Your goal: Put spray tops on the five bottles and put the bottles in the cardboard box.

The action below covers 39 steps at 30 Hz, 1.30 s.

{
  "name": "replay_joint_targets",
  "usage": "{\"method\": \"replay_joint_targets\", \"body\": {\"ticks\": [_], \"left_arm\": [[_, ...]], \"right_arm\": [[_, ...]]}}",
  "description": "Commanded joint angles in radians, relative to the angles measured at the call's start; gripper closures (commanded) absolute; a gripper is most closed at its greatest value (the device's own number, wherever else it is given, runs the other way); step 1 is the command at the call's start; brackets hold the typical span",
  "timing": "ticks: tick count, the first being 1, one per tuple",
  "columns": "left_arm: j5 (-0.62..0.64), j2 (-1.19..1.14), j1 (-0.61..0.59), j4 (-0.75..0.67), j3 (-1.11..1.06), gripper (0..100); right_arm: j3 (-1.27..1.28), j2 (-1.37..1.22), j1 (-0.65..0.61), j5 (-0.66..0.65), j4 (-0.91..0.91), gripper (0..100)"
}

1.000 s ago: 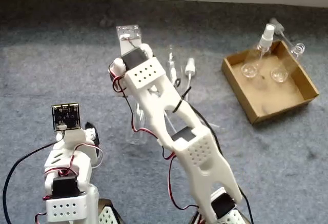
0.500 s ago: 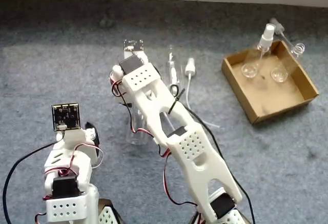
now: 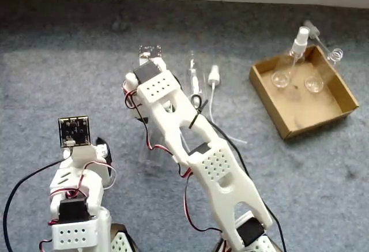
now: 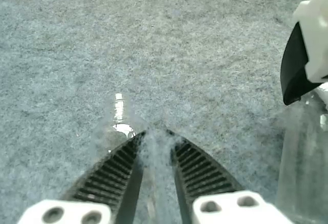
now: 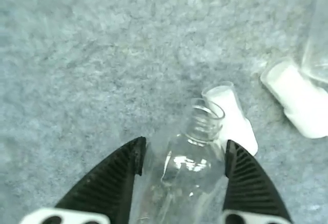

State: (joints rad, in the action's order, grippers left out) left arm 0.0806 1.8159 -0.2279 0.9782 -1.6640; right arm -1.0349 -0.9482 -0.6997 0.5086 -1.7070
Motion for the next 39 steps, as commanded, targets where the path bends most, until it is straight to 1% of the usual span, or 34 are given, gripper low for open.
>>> {"method": "replay_joint_targets", "body": {"ticks": [1, 8, 13, 24, 26, 34, 37, 39], "left_arm": [[0.005, 0.01, -0.01, 0.002, 0.058, 100], [0.005, 0.01, -0.01, 0.002, 0.058, 100], [0.005, 0.01, -0.01, 0.002, 0.058, 100], [0.005, 0.01, -0.01, 0.002, 0.056, 100], [0.005, 0.01, -0.01, 0.002, 0.056, 100], [0.005, 0.01, -0.01, 0.002, 0.056, 100], [0.005, 0.01, -0.01, 0.002, 0.056, 100], [0.005, 0.01, -0.01, 0.002, 0.056, 100]], "right_arm": [[-0.045, 0.024, 0.019, 0.0, -0.031, 83.2], [-0.12, 0.062, 0.047, -0.012, -0.058, 83.2], [-0.125, 0.125, 0.053, -0.21, -0.059, 83.2], [-0.12, 0.272, 0.079, -0.473, -0.061, 83.2], [-0.12, 0.288, 0.093, -0.491, -0.061, 83.2], [-0.12, 0.427, 0.173, -0.493, -0.061, 83.2], [-0.101, 0.503, 0.176, -0.494, -0.061, 83.2], [-0.035, 0.565, 0.171, -0.497, -0.061, 83.2]]}}
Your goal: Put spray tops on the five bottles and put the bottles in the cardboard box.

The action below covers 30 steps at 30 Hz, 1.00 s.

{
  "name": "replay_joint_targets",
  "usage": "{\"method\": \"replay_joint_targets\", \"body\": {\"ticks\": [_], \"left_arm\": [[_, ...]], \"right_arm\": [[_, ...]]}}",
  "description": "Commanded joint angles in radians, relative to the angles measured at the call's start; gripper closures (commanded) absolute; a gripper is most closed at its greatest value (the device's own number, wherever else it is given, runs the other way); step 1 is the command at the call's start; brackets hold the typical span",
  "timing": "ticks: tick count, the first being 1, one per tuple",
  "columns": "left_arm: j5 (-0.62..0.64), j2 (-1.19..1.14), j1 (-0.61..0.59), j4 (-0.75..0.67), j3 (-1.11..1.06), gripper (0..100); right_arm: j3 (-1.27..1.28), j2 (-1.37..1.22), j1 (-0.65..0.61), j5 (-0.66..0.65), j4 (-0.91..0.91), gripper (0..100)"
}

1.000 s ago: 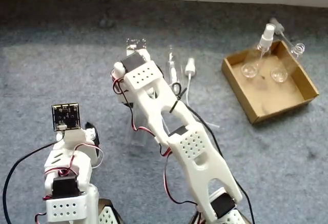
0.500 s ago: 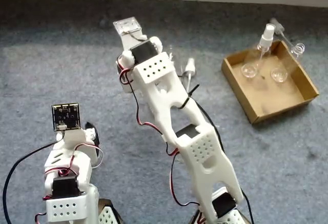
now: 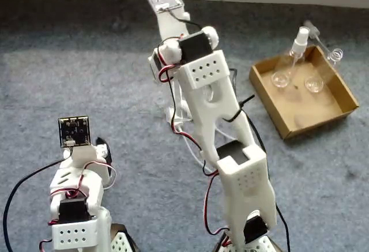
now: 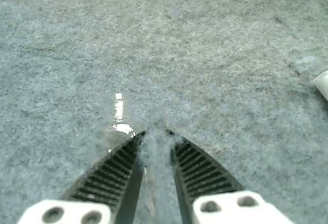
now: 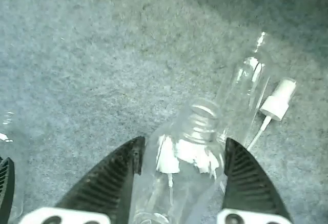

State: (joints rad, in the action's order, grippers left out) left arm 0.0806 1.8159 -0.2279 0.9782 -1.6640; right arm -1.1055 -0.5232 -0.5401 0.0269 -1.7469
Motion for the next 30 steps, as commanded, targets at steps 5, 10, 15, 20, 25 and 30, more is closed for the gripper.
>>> {"method": "replay_joint_targets", "body": {"ticks": [5, 10, 15, 20, 25, 30], "left_arm": [[0.005, 0.01, 0.015, -0.002, 0.024, 100], [0.005, 0.01, 0.047, -0.002, 0.018, 100], [0.005, 0.01, 0.051, -0.002, 0.018, 100], [0.005, 0.01, 0.053, -0.002, 0.018, 100], [0.005, 0.01, 0.054, -0.002, 0.019, 100], [0.005, 0.01, 0.054, -0.002, 0.019, 100]], "right_arm": [[0.292, 0.325, 0.016, -0.094, -0.021, 83.2], [0.499, 0.532, 0.016, -0.097, -0.019, 83.2], [0.67, 0.722, 0.016, -0.098, -0.019, 83.2], [0.839, 0.871, 0.016, -0.101, -0.013, 83.2], [0.969, 0.958, 0.039, -0.23, 0.035, 83.2], [1.144, 0.989, 0.168, -0.241, 0.209, 83.2]]}}
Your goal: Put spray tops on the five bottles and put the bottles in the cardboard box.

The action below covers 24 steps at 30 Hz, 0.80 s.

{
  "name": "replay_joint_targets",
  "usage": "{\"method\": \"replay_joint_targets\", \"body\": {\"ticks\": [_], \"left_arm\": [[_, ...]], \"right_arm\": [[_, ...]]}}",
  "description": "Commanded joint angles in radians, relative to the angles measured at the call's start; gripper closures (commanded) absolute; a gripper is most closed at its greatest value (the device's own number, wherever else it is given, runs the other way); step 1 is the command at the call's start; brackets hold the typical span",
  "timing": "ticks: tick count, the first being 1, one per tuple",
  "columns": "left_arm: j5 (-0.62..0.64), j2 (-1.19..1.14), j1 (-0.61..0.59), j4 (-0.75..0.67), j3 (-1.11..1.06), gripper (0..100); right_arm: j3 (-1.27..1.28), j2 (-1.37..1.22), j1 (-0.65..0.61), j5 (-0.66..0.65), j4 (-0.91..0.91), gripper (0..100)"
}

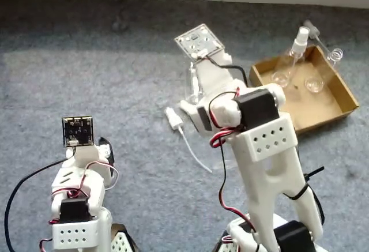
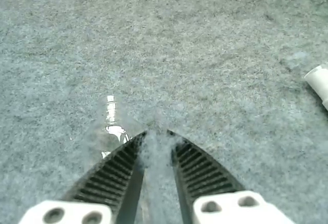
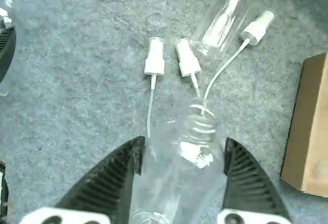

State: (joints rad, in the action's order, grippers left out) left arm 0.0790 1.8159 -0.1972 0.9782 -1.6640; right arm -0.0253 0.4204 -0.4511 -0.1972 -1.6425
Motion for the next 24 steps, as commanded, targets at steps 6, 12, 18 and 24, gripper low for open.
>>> {"method": "replay_joint_targets", "body": {"ticks": [6, 12, 18, 24], "left_arm": [[0.006, 0.01, 0.024, -0.002, 0.019, 100], [0.006, 0.01, 0.024, -0.002, 0.018, 100], [0.006, 0.01, 0.024, -0.002, 0.018, 100], [0.006, 0.01, 0.024, -0.002, 0.018, 100]], "right_arm": [[0.294, 0.051, 0.15, -0.021, 0.309, 83.2], [0.444, 0.051, 0.148, -0.021, 0.456, 83.2], [0.555, 0.051, 0.148, -0.021, 0.576, 83.2], [0.627, 0.053, 0.148, -0.021, 0.648, 83.2]]}}
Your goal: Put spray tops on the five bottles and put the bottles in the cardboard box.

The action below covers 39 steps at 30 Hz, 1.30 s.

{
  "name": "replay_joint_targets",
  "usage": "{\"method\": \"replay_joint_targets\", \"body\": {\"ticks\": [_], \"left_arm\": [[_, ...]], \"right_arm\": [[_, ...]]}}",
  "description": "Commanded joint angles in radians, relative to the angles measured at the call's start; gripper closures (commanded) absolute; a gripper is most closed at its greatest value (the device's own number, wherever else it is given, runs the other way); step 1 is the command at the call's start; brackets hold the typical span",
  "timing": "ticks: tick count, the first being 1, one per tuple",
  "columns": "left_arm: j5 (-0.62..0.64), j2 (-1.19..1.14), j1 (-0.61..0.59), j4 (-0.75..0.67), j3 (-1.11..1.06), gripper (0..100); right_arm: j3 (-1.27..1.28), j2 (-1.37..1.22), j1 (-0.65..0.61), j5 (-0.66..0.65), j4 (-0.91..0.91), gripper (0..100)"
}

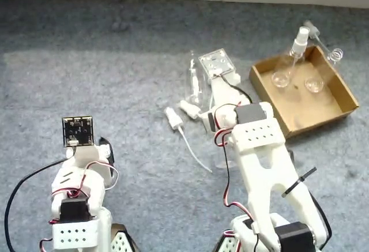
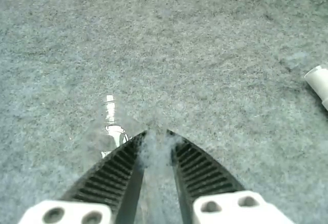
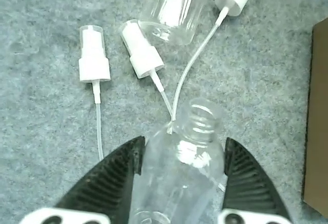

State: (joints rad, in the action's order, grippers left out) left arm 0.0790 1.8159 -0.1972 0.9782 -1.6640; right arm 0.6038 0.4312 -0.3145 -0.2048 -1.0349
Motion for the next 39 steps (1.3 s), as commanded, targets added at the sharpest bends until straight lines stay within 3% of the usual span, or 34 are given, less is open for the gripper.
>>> {"method": "replay_joint_targets", "body": {"ticks": [1, 11, 19, 26, 30, 39], "left_arm": [[0.006, 0.01, 0.024, -0.002, 0.018, 100], [0.008, 0.01, 0.025, -0.002, 0.018, 100], [0.009, 0.01, 0.119, 0.003, 0.018, 100], [0.008, 0.008, 0.122, 0.008, 0.062, 100], [0.006, 0.007, 0.125, 0.121, 0.166, 100], [-0.144, 0.004, 0.056, 0.296, 0.418, 100]], "right_arm": [[-0.002, 0.042, 0.012, -0.014, 0.047, 83.2], [-0.01, 0.094, 0.015, -0.014, 0.042, 83.2], [0.117, 0.481, 0.012, -0.014, 0.041, 83.2], [0.329, 0.788, 0.015, -0.014, 0.041, 83.2], [0.412, 0.937, 0.016, -0.014, 0.041, 83.2], [0.564, 1.159, 0.016, -0.008, 0.042, 83.2]]}}
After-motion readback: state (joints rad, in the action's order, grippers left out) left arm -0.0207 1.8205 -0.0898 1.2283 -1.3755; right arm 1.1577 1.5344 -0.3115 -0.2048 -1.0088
